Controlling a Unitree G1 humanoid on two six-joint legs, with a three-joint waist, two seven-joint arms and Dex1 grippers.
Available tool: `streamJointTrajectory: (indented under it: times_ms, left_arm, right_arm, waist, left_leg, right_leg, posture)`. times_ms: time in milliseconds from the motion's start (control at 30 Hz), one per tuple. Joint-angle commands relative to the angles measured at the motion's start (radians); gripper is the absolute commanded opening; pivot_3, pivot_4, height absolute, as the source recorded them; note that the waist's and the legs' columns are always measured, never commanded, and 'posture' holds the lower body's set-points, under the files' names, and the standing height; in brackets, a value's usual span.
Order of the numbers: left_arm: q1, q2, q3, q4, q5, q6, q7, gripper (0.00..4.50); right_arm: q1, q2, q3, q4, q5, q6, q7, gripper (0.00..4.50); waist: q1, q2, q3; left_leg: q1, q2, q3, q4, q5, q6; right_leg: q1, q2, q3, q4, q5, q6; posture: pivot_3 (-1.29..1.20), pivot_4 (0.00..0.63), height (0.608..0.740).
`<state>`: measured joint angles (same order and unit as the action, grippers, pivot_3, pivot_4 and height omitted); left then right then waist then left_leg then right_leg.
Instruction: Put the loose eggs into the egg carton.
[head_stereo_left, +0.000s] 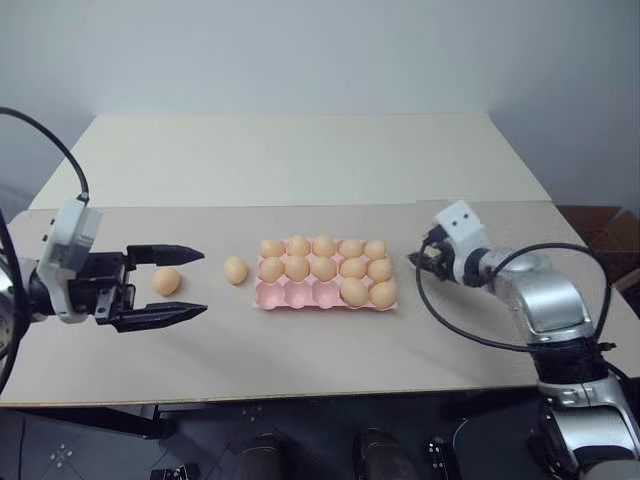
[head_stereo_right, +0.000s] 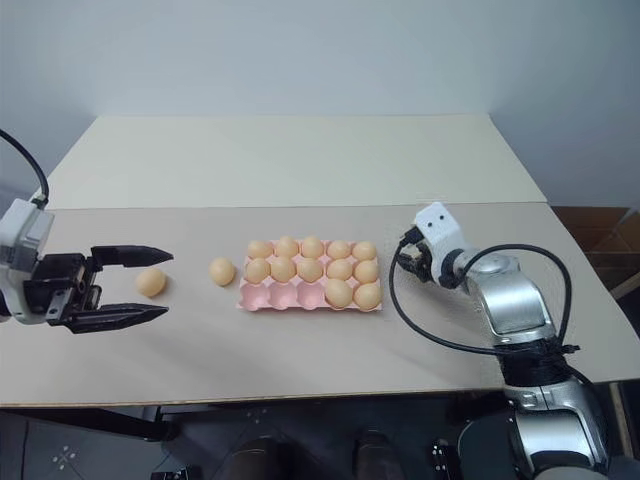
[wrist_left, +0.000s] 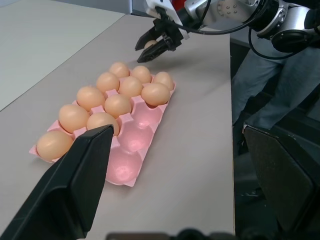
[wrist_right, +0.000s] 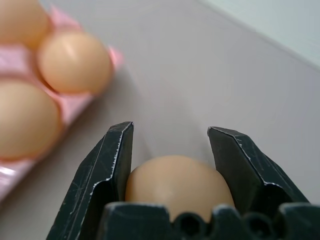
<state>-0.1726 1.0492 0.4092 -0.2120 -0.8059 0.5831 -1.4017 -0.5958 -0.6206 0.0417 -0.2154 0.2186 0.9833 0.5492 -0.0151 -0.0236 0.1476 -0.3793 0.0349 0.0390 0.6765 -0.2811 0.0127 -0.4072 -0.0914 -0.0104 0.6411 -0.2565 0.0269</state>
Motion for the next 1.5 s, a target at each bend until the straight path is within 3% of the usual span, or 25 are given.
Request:
streamJointTrajectory:
  times_ms: [33,167,400,767,900,1000,1267,1500]
  left_arm:
    - [-0.009,0.020,0.016,0.005,-0.010,0.005,-0.014,4.50]
    - [0.006,0.026,0.049,0.027,-0.007,0.013,-0.009,4.50]
    - [0.016,0.040,0.066,0.028,-0.012,0.015,-0.014,4.50]
    - [-0.011,0.038,0.039,0.025,-0.012,0.015,-0.018,4.50]
    - [-0.009,0.037,0.039,0.021,-0.015,0.018,-0.019,4.50]
    - [-0.004,0.036,0.040,0.015,-0.016,0.020,-0.018,4.50]
    - [0.000,0.030,0.038,0.010,-0.014,0.025,-0.018,4.50]
    - [0.041,0.013,0.059,0.040,0.003,0.013,-0.011,4.50]
  right_arm:
    - [-0.049,0.025,-0.041,-0.209,0.081,0.101,0.000,2.55]
    - [-0.047,0.149,0.036,-0.323,0.124,0.170,-0.053,2.55]
    - [0.010,0.276,0.292,-0.276,0.012,0.032,-0.152,2.55]
    - [0.040,0.357,0.330,-0.148,-0.031,-0.093,-0.161,2.55]
    - [0.042,0.359,0.331,-0.141,-0.037,-0.098,-0.149,3.55]
    - [0.046,0.350,0.318,-0.166,-0.035,-0.091,-0.144,4.45]
    - [0.028,0.254,0.167,-0.357,0.066,0.022,-0.078,4.45]
    - [0.139,-0.057,-0.101,-0.472,0.256,0.009,0.190,4.45]
  waist:
    - [0.000,0.000,0.000]
    - [-0.001,-0.001,-0.001]
    - [0.004,-0.001,-0.001]
    - [0.000,-0.001,-0.001]
    - [0.000,-0.001,-0.001]
    - [0.000,-0.001,-0.001]
    - [0.003,-0.001,-0.001]
    - [0.008,-0.001,0.000]
  left_leg:
    - [0.000,0.000,0.000,0.000,0.000,0.000]
    - [0.001,0.001,-0.001,0.000,0.000,0.000]
    - [0.000,0.000,-0.001,0.000,0.000,0.000]
    - [0.000,0.000,-0.001,0.000,0.000,0.000]
    - [0.000,0.000,-0.001,0.000,0.000,0.000]
    - [0.001,0.000,-0.001,0.000,0.000,0.000]
    - [0.000,0.000,-0.001,0.000,0.000,0.000]
    - [0.000,0.000,-0.001,0.000,0.000,0.000]
  right_leg:
    - [0.000,0.000,0.000,0.000,0.000,0.000]
    - [0.001,0.001,-0.001,0.000,0.000,0.000]
    - [-0.001,0.000,-0.001,0.001,0.000,0.000]
    - [0.000,0.000,-0.001,0.001,0.000,0.000]
    - [0.000,0.000,-0.001,0.001,0.000,0.000]
    - [0.000,0.000,-0.001,0.001,0.000,0.000]
    - [0.000,0.000,-0.001,0.000,0.000,0.000]
    - [0.001,0.000,-0.002,-0.002,0.000,0.000]
  posture:
    - [0.00,0.150,0.740]
    - [0.00,0.150,0.740]
    - [0.00,0.150,0.740]
    - [0.00,0.150,0.740]
    - [0.00,0.150,0.740]
    - [0.00,0.150,0.740]
    - [0.00,0.150,0.740]
    - [0.00,0.150,0.740]
